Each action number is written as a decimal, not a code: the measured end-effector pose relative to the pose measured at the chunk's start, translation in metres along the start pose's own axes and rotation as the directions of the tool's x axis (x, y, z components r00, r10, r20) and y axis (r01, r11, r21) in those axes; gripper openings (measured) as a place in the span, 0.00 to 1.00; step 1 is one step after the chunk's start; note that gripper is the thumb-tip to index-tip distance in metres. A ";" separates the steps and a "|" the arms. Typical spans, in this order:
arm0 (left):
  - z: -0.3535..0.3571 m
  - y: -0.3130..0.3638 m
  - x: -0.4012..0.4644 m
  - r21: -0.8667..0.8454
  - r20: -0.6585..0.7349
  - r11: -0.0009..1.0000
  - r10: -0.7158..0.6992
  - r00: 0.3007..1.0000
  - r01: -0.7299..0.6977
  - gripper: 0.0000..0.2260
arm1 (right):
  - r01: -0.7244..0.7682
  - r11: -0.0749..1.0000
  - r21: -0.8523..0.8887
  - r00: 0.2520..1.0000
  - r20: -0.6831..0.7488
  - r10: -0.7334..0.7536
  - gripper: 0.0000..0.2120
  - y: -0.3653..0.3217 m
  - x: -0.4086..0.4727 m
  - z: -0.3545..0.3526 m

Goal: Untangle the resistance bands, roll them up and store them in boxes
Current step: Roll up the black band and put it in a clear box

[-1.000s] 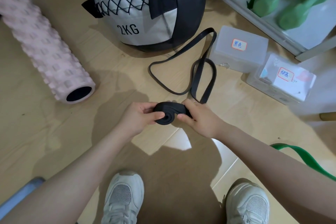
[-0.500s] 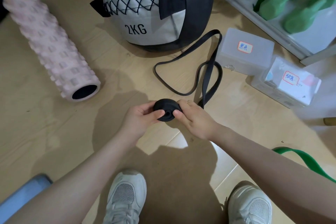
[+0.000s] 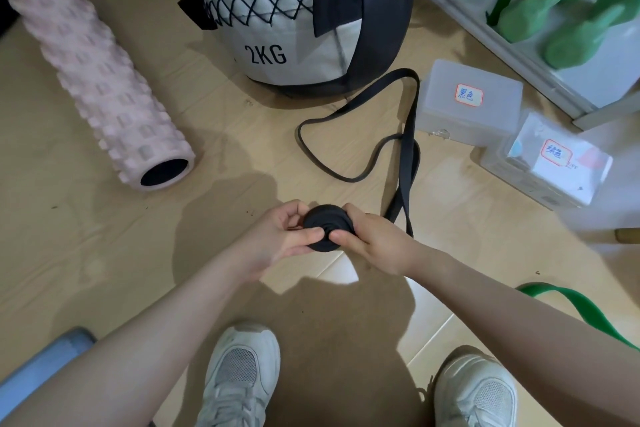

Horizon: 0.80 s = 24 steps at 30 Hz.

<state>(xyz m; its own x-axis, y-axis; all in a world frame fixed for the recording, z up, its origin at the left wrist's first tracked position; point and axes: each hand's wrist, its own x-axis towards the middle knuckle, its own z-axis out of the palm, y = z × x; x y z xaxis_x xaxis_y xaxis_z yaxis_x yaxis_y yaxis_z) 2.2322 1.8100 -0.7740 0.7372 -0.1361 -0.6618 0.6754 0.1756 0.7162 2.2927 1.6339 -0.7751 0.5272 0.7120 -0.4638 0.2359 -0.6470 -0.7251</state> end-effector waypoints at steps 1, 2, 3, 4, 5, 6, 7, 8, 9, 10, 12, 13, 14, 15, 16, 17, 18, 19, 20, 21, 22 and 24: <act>0.000 -0.001 0.001 0.010 0.010 1.000 0.008 1.000 -0.008 0.05 | -0.005 1.000 0.027 1.000 0.002 0.004 0.13 0.000 -0.001 0.000; -0.001 -0.002 0.001 0.009 0.007 1.000 0.015 1.000 -0.015 0.05 | -0.005 0.999 0.037 1.000 0.001 0.005 0.12 -0.001 -0.002 0.000; -0.001 -0.002 0.001 0.009 0.000 1.000 0.009 1.000 -0.009 0.05 | -0.003 1.000 0.029 1.000 0.002 0.003 0.11 -0.002 -0.003 -0.001; -0.001 -0.002 0.001 0.031 -0.004 1.000 -0.004 1.000 0.004 0.05 | -0.002 1.000 -0.001 1.000 0.011 0.002 0.11 -0.003 -0.003 -0.002; -0.002 -0.002 0.002 0.094 -0.006 0.996 -0.012 1.000 0.012 0.05 | -0.001 0.999 -0.055 0.999 0.032 0.003 0.11 -0.003 -0.002 -0.003; -0.002 0.000 0.004 0.180 -0.005 0.984 -0.012 1.000 0.013 0.07 | 0.000 0.992 -0.128 0.998 0.062 0.009 0.11 -0.004 -0.002 -0.005; -0.001 0.002 0.006 0.263 -0.001 0.965 -0.007 1.000 0.007 0.09 | 0.005 0.976 -0.219 0.995 0.101 0.018 0.11 -0.004 -0.002 -0.007; 0.001 0.006 0.008 0.323 0.001 0.946 0.000 1.000 -0.001 0.10 | 0.018 0.953 -0.303 0.990 0.141 0.026 0.12 -0.005 -0.002 -0.008; 0.003 0.009 0.011 0.375 0.006 0.927 0.002 1.000 -0.005 0.11 | 0.028 0.932 -0.363 0.985 0.170 0.036 0.15 -0.005 -0.003 -0.007; 0.004 0.013 0.014 0.440 0.017 0.898 0.001 1.000 -0.009 0.10 | 0.030 0.922 -0.385 0.981 0.186 0.046 0.19 -0.004 -0.003 -0.006; 0.008 0.017 0.018 0.553 0.062 0.833 -0.014 0.998 -0.023 0.08 | 0.013 0.937 -0.349 0.978 0.201 0.061 0.18 -0.002 -0.005 -0.006; 0.010 0.018 0.020 0.561 0.083 0.827 -0.025 0.996 -0.026 0.09 | -0.005 0.950 -0.313 0.977 0.202 0.071 0.17 -0.001 -0.005 -0.008; 0.013 0.019 0.021 0.548 0.097 0.836 -0.031 0.995 -0.027 0.10 | -0.024 0.958 -0.284 0.978 0.194 0.082 0.16 0.002 -0.005 -0.011; 0.016 0.019 0.023 0.533 0.098 0.846 -0.033 0.995 -0.025 0.10 | -0.036 0.962 -0.271 0.979 0.185 0.089 0.16 0.005 -0.005 -0.014; 0.019 0.019 0.024 0.524 0.092 0.851 -0.027 0.995 -0.026 0.10 | -0.035 0.960 -0.278 0.981 0.176 0.087 0.16 0.006 -0.005 -0.017; 0.023 0.019 0.025 0.529 0.084 0.848 -0.021 0.996 -0.027 0.10 | -0.028 0.956 -0.293 0.982 0.168 0.080 0.17 0.008 -0.005 -0.018; 0.026 0.019 0.027 0.537 0.074 0.843 -0.016 0.997 -0.027 0.10 | -0.018 0.955 -0.297 0.984 0.164 0.070 0.17 0.010 -0.005 -0.019; 0.027 0.019 0.029 0.539 0.061 0.842 -0.011 0.998 -0.024 0.10 | -0.013 0.960 -0.278 0.985 0.161 0.060 0.17 0.012 -0.005 -0.018; 0.028 0.019 0.030 0.533 0.044 0.846 -0.009 0.999 -0.016 0.10 | -0.013 0.971 -0.238 0.987 0.153 0.051 0.17 0.014 -0.004 -0.018; 0.029 0.019 0.032 0.522 0.027 0.853 -0.011 1.000 -0.005 0.10 | -0.017 0.982 -0.186 0.989 0.141 0.044 0.17 0.016 -0.004 -0.018; 0.029 0.020 0.032 0.509 0.012 0.861 -0.011 1.000 0.003 0.11 | -0.020 0.990 -0.138 0.991 0.128 0.038 0.16 0.018 -0.003 -0.019; 0.028 0.018 0.033 0.500 -0.015 0.866 -0.001 1.000 0.008 0.12 | -0.020 0.997 -0.073 0.994 0.103 0.028 0.12 0.023 -0.002 -0.021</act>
<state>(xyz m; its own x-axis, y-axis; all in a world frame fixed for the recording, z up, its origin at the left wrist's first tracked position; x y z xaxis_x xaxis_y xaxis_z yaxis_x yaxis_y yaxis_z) 2.2692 1.7811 -0.7772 0.7364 -0.1216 -0.6655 0.6002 -0.3365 0.7257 2.3141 1.6119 -0.7808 0.4464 0.7180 -0.5340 0.2844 -0.6797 -0.6761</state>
